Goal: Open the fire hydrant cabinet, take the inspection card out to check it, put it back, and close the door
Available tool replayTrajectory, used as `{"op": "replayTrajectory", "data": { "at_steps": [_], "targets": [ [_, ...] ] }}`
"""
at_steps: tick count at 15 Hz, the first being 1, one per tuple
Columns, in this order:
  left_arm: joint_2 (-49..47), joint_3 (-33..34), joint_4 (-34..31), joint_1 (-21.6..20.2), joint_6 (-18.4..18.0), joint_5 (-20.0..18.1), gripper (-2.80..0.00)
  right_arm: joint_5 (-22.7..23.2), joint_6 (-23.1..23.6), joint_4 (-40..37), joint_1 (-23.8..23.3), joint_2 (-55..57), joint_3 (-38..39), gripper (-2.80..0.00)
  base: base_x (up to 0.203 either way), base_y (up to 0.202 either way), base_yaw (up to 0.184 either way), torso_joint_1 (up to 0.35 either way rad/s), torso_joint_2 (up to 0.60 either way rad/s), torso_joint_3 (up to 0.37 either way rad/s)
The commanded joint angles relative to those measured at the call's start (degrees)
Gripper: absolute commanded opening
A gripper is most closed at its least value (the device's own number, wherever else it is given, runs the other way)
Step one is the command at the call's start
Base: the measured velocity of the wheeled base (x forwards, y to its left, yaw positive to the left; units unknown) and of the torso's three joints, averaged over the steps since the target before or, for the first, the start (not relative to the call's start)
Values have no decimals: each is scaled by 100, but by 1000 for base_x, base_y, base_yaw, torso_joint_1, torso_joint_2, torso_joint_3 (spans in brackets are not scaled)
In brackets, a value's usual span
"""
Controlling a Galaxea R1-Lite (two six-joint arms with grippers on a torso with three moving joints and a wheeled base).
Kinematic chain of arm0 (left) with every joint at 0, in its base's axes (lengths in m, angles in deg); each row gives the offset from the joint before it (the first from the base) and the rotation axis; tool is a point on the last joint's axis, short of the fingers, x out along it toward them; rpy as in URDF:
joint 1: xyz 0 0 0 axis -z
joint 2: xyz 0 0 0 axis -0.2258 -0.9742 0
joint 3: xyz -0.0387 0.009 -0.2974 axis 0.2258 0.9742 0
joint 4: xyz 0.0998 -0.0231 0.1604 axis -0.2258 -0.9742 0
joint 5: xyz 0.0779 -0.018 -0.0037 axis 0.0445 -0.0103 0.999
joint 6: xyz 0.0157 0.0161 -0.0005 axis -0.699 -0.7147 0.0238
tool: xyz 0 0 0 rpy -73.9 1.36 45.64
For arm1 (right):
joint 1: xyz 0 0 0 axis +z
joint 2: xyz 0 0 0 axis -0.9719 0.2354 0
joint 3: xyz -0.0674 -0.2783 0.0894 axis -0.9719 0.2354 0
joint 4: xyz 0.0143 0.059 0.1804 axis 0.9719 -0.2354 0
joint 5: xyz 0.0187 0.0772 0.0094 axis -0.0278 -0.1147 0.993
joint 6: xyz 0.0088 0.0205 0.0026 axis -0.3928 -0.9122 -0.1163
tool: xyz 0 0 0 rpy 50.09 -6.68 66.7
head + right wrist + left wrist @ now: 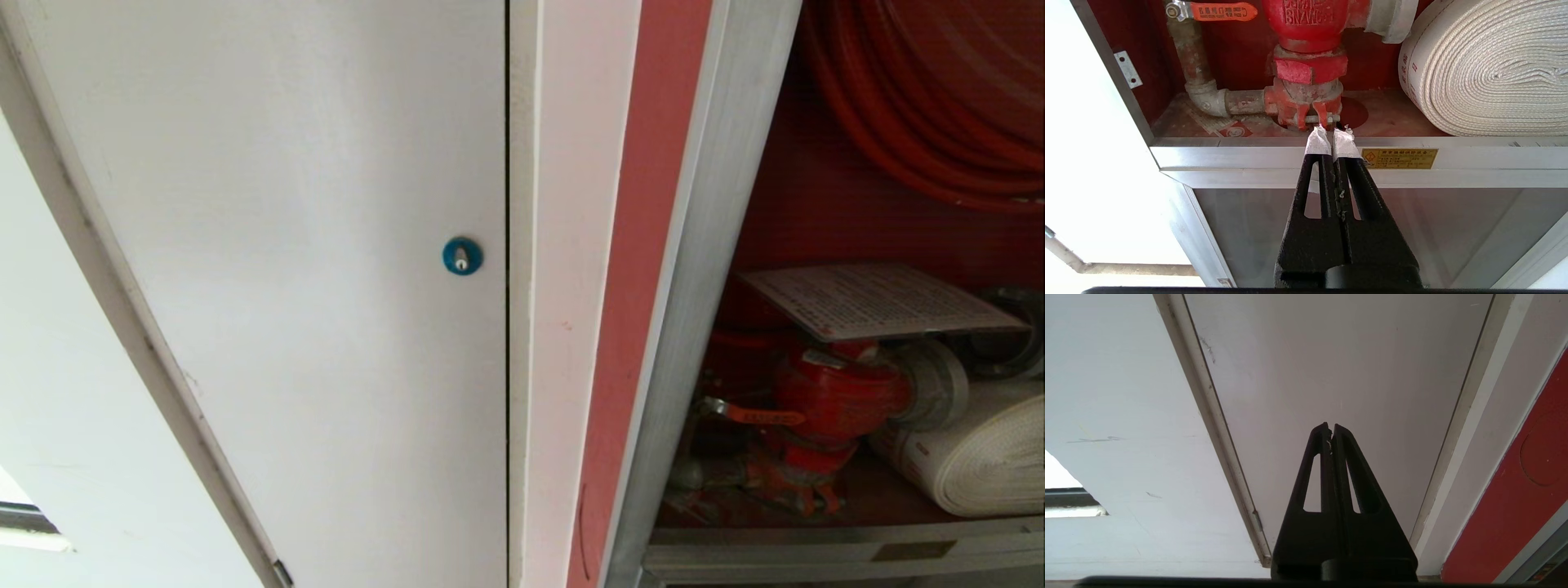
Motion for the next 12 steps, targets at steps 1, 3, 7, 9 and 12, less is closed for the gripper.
{"op": "replayTrajectory", "data": {
  "at_steps": [1, 3, 7, 9, 12],
  "targets": [
    [1, 44, 4, -8, -1, 0, -280, 0, -2, 1, -1, -10, 0, -280, 0, 0, 0, 0, 0, 0],
    [1, 44, 4, 1, -1, 0, -280, 0, -2, 1, -1, -10, 0, -280, 0, 0, 0, 0, 0, 0],
    [1, 44, 4, -1, -1, 0, -280, 0, -2, 1, -1, -10, 0, -280, 0, 0, 0, 0, 0, 0],
    [1, 44, 4, 1, -1, 0, -280, 0, 3, 1, -1, -10, 0, -280, 0, 0, 0, 0, 0, 0],
    [1, 44, 4, -3, -1, 0, -280, 0, 6, 1, 3, -10, 0, -280, 0, 0, 0, 0, 0, 0]
  ]
}}
